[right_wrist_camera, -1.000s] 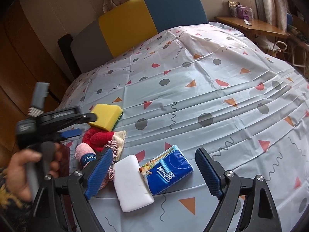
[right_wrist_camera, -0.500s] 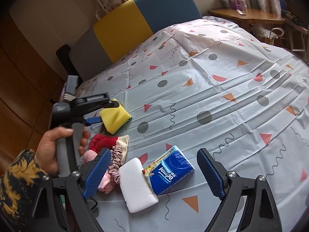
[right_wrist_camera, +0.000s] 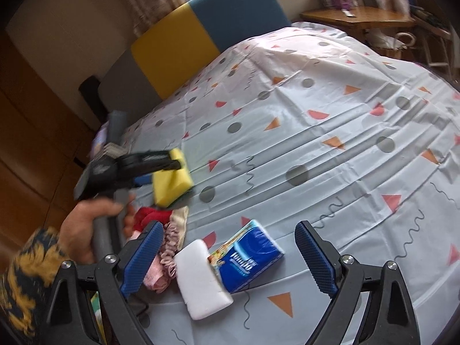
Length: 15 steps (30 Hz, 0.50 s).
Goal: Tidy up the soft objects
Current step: 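Grasp the yellow sponge with the left tool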
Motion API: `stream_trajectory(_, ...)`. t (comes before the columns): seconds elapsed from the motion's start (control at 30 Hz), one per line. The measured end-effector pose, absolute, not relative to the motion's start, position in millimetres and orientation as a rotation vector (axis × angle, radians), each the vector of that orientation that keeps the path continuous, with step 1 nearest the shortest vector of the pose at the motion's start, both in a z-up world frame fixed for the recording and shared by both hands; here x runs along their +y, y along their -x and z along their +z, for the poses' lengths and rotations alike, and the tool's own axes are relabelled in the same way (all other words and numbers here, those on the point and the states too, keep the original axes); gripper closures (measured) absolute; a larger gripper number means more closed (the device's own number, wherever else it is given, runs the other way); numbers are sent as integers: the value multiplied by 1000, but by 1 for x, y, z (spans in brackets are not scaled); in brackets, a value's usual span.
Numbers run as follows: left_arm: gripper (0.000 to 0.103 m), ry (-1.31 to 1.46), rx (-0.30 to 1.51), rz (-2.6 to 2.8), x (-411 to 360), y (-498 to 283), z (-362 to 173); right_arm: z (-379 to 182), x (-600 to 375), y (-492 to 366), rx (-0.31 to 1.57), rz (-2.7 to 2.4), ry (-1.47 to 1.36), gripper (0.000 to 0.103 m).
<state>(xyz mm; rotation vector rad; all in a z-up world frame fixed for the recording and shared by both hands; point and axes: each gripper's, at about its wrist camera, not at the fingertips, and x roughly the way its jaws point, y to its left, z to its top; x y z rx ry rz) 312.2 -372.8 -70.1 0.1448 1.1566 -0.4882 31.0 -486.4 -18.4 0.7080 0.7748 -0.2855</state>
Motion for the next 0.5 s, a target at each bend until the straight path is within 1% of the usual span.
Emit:
stream_trajectory(0.27, 40, -112, 1044, -569, -326, -257, -12, -25, -505, -25, 769, -361, -754, 10)
stream_trajectory(0.33, 40, -105, 1020, -585, -316, -243, -1, -29, -508, -25, 776, -370, -767, 11)
stream_trajectory(0.5, 40, -117, 961, -608, -289, -203, 19, -45, -510, -32, 850, -345, -792, 25)
